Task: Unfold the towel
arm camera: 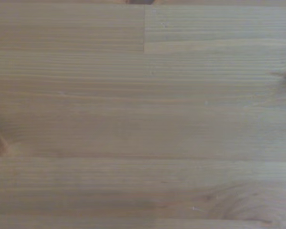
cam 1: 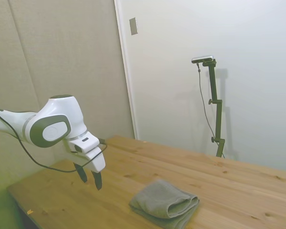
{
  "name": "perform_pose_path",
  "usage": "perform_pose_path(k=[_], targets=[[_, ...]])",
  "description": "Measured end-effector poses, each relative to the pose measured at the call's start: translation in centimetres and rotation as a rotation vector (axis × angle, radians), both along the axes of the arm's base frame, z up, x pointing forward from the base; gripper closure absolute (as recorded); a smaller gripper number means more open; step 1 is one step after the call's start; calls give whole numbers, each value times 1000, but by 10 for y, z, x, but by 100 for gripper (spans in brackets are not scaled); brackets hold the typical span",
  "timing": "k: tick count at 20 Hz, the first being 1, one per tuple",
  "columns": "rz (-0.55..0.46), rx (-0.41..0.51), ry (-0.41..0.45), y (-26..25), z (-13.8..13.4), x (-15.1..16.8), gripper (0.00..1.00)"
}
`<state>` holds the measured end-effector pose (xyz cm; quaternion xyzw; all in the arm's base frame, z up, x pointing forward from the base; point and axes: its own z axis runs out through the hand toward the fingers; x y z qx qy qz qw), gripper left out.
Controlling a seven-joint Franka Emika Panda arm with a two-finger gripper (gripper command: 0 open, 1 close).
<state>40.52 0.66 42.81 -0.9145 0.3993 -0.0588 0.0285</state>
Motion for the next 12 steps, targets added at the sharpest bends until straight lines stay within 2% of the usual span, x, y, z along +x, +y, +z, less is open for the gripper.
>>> perform_pose_path(k=[3,5,9,12], targets=[[3,-2,-1,-3,1,2,0],[-31,-2,-14,-20,7,6,0],[-133,1,-48,-93,31,14,0],[-195,25,-63,-159,38,13,0]])
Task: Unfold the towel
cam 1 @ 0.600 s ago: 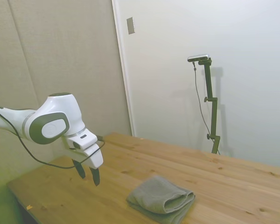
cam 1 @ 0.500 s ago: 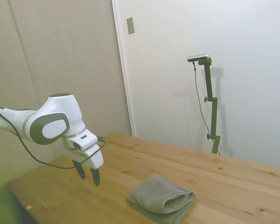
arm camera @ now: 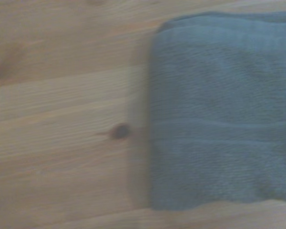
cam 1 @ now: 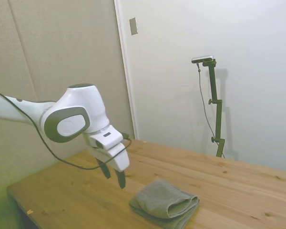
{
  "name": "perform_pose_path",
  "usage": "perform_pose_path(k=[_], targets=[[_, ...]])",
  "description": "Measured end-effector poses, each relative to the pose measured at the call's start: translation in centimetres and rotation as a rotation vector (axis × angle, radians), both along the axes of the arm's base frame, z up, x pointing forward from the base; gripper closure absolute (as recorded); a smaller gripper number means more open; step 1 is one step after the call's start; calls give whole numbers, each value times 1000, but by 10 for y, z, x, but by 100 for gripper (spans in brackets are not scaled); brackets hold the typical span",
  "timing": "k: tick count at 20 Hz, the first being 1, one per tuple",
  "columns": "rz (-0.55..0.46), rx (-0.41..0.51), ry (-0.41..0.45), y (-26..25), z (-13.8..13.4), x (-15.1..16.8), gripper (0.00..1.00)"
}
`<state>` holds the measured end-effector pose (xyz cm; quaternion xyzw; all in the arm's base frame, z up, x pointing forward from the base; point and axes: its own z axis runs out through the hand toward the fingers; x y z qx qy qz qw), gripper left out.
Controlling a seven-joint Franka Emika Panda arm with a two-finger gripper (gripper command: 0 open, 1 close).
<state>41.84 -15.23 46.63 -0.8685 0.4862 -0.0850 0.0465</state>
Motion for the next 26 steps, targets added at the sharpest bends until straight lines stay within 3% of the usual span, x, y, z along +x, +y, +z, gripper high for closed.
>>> perform_pose_path(k=[8,11,16,17,21,26], targets=[[-123,74,-29,-141,-12,-5,0],[-144,106,-48,-174,-21,-6,0],[-132,235,-79,-196,-60,-1,0],[-116,267,-89,-196,-67,2,100],[-45,355,-116,-189,-81,19,100],[-13,377,-104,-181,-88,29,100]])
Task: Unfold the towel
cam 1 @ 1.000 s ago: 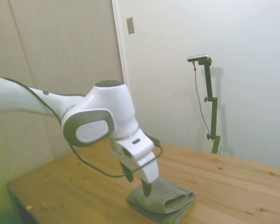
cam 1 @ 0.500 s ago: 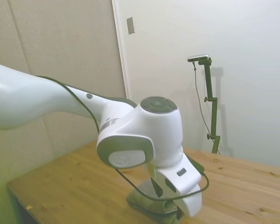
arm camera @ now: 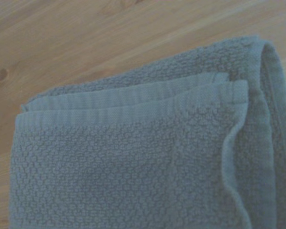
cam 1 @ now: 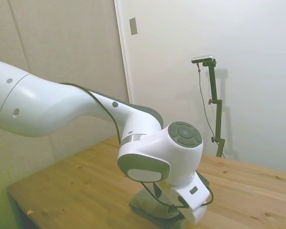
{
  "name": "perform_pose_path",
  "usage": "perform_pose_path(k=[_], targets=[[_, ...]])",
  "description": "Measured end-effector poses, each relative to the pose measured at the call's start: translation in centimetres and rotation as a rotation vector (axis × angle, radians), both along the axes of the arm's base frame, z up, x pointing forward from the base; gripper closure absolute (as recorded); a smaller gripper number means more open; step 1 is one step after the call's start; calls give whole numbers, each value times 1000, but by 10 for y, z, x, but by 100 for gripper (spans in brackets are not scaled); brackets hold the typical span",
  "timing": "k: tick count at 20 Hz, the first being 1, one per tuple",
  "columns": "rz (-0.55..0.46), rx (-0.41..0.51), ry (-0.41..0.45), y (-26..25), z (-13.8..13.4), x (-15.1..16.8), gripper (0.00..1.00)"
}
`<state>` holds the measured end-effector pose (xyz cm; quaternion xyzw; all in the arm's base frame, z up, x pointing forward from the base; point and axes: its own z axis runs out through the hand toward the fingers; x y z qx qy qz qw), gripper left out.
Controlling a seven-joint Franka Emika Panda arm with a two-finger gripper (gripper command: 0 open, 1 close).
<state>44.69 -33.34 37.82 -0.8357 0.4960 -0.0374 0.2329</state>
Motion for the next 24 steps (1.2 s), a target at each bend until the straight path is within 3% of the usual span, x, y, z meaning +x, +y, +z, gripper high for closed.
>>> perform_pose_path(k=[16,24], targets=[[10,3,-2,-2,-3,-1,100],[97,-7,-60,42,31,21,100]])
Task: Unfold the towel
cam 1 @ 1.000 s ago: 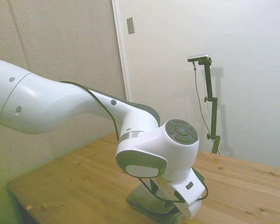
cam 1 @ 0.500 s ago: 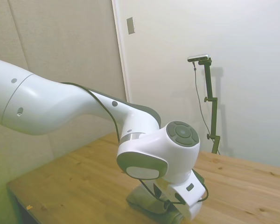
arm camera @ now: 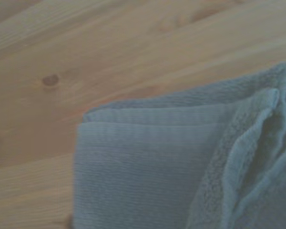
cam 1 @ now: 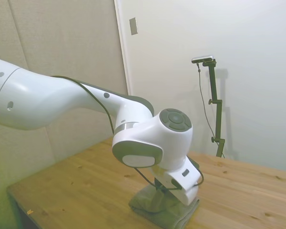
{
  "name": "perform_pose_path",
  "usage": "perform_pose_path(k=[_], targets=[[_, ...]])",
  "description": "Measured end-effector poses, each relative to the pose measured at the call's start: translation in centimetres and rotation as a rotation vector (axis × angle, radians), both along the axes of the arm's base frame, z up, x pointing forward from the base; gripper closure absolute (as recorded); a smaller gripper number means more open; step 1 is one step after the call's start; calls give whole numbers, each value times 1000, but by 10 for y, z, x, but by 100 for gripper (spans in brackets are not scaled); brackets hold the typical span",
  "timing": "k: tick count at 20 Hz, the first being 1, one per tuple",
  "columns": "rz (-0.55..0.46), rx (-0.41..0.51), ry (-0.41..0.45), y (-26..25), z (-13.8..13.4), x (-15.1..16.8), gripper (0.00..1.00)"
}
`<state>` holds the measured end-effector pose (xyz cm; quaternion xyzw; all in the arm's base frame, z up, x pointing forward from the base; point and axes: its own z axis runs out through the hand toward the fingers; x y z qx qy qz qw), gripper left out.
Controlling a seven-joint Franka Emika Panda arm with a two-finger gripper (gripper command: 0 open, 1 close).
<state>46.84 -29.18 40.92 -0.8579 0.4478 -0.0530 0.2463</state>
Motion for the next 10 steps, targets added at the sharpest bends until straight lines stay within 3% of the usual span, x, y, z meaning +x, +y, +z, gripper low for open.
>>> perform_pose_path(k=[5,10], targets=[[116,-13,-12,91,16,28,100],[195,-45,-10,162,17,32,100]])
